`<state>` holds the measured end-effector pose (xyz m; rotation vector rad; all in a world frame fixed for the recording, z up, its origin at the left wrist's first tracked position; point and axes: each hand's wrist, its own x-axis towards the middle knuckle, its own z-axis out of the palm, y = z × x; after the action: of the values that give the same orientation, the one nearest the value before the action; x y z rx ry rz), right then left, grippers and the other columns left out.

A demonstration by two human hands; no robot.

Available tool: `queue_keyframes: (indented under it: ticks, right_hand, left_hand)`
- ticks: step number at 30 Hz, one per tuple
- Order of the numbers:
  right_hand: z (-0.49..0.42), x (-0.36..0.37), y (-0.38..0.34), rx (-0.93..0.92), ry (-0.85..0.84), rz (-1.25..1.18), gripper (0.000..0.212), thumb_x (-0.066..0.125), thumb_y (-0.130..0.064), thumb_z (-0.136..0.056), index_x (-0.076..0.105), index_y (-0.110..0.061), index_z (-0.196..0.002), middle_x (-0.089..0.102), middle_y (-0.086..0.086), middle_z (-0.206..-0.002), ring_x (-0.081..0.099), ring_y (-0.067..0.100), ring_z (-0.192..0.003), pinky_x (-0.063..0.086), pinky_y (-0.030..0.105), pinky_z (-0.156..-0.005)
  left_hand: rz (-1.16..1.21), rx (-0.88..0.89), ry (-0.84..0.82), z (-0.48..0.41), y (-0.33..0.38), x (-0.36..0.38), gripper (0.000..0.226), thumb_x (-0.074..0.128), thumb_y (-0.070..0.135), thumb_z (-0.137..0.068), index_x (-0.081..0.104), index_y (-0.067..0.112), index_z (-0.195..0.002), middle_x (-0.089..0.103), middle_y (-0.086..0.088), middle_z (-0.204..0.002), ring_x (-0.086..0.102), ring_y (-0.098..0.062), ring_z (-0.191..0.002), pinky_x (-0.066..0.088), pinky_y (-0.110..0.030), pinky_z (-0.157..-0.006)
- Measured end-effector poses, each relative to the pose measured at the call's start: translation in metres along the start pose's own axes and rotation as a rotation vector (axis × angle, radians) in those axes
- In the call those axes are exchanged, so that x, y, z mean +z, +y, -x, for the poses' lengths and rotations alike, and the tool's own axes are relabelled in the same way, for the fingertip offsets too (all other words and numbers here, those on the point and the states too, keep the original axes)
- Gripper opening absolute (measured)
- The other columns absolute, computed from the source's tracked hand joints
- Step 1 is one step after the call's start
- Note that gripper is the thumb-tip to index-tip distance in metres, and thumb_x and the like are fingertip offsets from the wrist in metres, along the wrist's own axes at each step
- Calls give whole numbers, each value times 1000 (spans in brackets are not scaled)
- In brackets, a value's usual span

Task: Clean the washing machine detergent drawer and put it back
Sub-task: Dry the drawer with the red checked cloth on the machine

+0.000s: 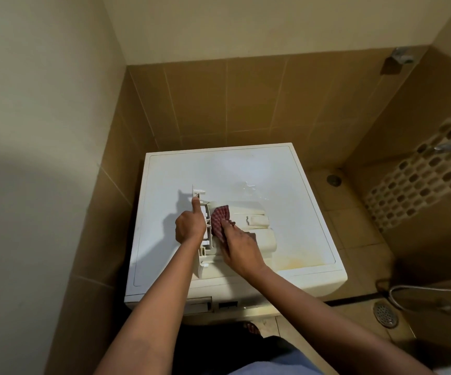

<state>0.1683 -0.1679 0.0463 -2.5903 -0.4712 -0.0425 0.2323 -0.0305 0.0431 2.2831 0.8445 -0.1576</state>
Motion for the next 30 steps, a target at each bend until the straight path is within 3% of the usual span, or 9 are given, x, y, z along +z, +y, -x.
queue_keyframes:
  ticks: [3,6,10,15,18,21,24,28,30]
  right_hand:
    - [14,-15,31,-156,5,137,49,65,-23,-82,56,-3,-125,69,15,-107,67,34,-94,57,41,-68]
    - [32,-23,59,-36,116,178,47,76,-17,-71,63,-5,-114,71,11,-93,68,33,-78,55,38,-60]
    - [33,-7,39,216,187,-20,46,65,-11,-80,57,-7,-124,66,13,-114,63,32,-99,51,40,-82]
    - [37,15,6,-15,87,-146,41,56,-14,-88,53,-11,-129,60,10,-129,57,28,-117,42,39,-104]
    - [45,13,22,-45,114,-71,43,63,-16,-86,56,-11,-128,62,9,-128,61,28,-112,47,41,-99]
    - [60,7,44,129,187,-103,44,64,-17,-86,55,-17,-128,61,6,-128,62,26,-109,57,43,-84]
    - [67,2,62,414,215,-220,49,59,-17,-89,47,-20,-136,55,8,-136,58,28,-112,53,43,-88]
    - [54,-10,64,638,292,-510,34,56,-25,-91,46,-17,-122,66,12,-104,62,19,-78,46,20,-58]
    - [43,-18,66,745,269,-660,37,61,-25,-88,45,-15,-119,65,12,-101,58,14,-75,43,20,-58]
  left_hand:
    - [14,3,-5,1,-1,-1,77,16,67,-96,57,5,-74,63,-17,-91,59,-31,-80,38,-31,-59]
    - [29,12,-21,0,-3,-2,76,16,67,-95,53,7,-68,64,-17,-90,55,-27,-72,35,-29,-54]
    - [43,19,-7,0,-2,0,80,17,66,-96,62,1,-83,63,-17,-93,59,-31,-82,40,-31,-61]
    - [23,89,70,0,-2,0,70,22,59,-99,56,4,-74,63,-19,-92,53,-30,-77,37,-32,-59]
    - [30,147,82,0,-2,0,69,25,54,-101,62,-1,-82,66,-23,-97,60,-36,-88,42,-35,-64]
    - [29,166,81,1,-1,0,69,26,52,-102,65,-4,-90,66,-24,-99,61,-38,-94,43,-36,-67]
    - [47,176,80,2,-1,-1,67,28,50,-102,65,-5,-89,67,-24,-98,62,-38,-94,42,-35,-68]
    - [69,178,84,3,-1,-3,65,30,49,-102,65,-3,-84,67,-24,-97,62,-38,-93,41,-34,-68]
    - [71,163,88,3,-1,-5,67,30,49,-102,66,-5,-86,67,-25,-97,62,-38,-93,40,-33,-68]
